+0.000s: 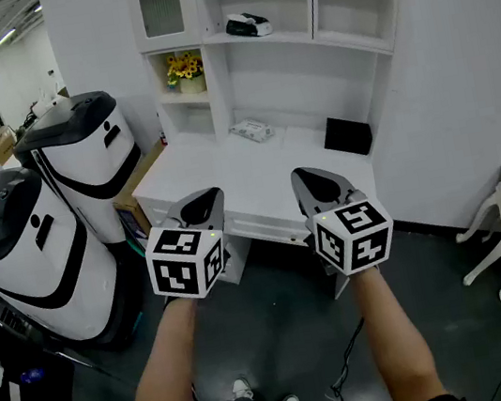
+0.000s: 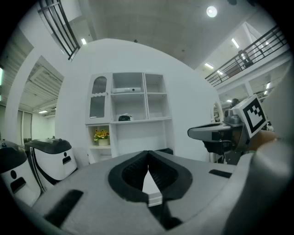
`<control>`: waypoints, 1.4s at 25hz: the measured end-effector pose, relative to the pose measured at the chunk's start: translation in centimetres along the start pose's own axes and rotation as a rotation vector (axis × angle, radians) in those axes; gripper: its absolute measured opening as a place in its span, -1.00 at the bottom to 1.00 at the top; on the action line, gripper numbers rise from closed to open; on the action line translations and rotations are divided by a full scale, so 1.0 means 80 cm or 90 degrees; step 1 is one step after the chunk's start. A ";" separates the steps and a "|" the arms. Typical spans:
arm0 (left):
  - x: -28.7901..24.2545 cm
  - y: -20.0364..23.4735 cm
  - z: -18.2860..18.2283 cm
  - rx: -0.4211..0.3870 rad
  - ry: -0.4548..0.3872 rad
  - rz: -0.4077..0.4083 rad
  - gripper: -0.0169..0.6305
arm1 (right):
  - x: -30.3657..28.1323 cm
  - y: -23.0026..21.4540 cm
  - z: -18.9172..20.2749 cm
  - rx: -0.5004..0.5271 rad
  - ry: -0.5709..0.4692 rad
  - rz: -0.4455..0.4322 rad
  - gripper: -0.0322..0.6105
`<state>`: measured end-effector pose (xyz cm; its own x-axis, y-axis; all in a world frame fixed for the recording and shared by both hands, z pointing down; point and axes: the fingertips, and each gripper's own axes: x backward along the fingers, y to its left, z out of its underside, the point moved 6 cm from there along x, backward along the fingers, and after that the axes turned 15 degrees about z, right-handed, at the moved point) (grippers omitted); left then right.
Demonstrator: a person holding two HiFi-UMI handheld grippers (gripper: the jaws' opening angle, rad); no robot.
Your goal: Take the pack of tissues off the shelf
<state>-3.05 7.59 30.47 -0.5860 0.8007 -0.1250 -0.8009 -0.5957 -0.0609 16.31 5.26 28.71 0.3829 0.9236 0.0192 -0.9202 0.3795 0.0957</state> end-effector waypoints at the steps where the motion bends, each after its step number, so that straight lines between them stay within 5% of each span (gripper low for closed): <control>1: -0.001 -0.002 -0.001 -0.001 -0.001 -0.001 -0.92 | 0.001 -0.002 0.001 0.001 0.001 -0.001 -0.89; 18: -0.031 0.011 -0.004 -0.004 -0.001 -0.013 -0.92 | -0.028 -0.032 0.001 0.015 -0.010 -0.016 -0.73; 35: -0.178 0.206 -0.035 -0.023 -0.015 0.073 -0.92 | -0.242 -0.044 -0.017 0.029 0.002 0.059 -0.46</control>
<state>-7.59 -13.80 28.45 -0.6762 0.7284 -0.1103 -0.7241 -0.6847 -0.0829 12.01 -13.91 26.67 0.2961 0.9548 0.0278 -0.9469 0.2896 0.1395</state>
